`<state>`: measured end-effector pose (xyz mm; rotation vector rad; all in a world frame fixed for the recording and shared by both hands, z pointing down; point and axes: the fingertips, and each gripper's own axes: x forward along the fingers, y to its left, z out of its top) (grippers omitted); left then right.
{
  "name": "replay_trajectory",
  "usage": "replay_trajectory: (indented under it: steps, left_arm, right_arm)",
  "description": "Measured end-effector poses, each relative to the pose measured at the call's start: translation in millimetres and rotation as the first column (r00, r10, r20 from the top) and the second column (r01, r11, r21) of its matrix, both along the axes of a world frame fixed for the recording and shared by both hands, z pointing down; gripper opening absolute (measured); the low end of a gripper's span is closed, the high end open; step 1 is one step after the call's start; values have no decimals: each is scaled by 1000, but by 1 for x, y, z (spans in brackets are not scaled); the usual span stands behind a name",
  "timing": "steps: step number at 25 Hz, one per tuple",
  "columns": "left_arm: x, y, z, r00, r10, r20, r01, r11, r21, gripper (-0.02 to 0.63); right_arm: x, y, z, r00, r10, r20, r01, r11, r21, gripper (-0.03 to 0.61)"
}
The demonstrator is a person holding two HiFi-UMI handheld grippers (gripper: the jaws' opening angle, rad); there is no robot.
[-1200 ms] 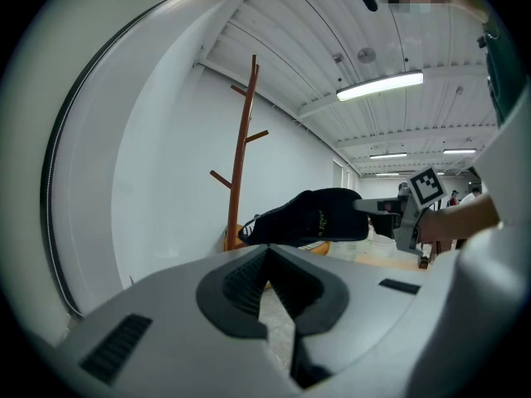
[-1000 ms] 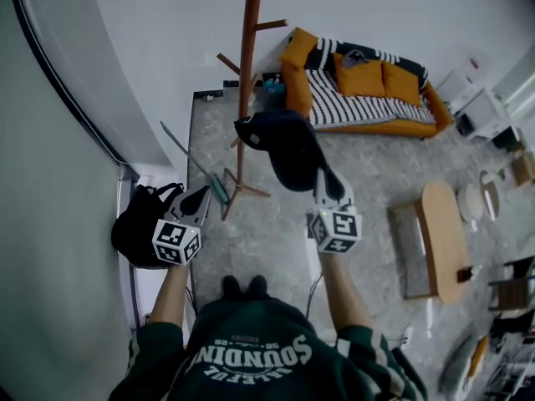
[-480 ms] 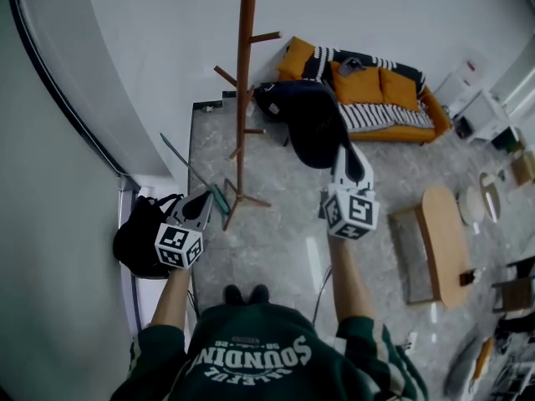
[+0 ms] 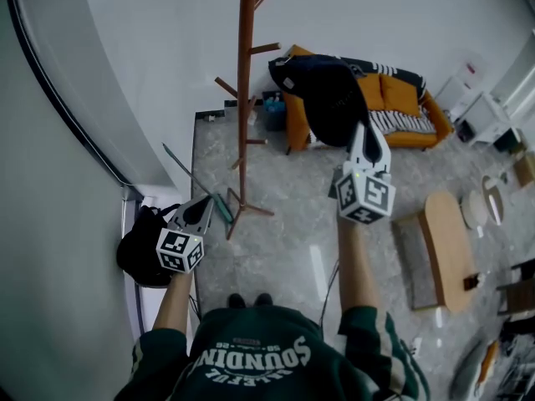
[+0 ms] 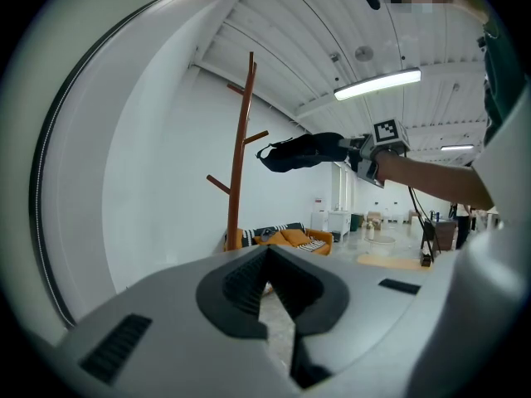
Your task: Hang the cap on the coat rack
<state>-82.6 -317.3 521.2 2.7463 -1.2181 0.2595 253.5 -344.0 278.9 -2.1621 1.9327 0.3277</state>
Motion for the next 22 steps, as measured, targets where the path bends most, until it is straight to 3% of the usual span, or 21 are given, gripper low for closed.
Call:
replay_trajectory:
  steps: [10, 22]
  left_arm:
    - [0, -13, -1, 1000, -2, -9, 2, 1000, -2, 0]
    - [8, -4, 10, 1000, 18, -15, -18, 999, -28, 0]
  right_arm:
    - [-12, -8, -67, 1000, -2, -30, 5, 994, 114, 15]
    - [-51, 19, -48, 973, 30, -229, 1, 991, 136, 15]
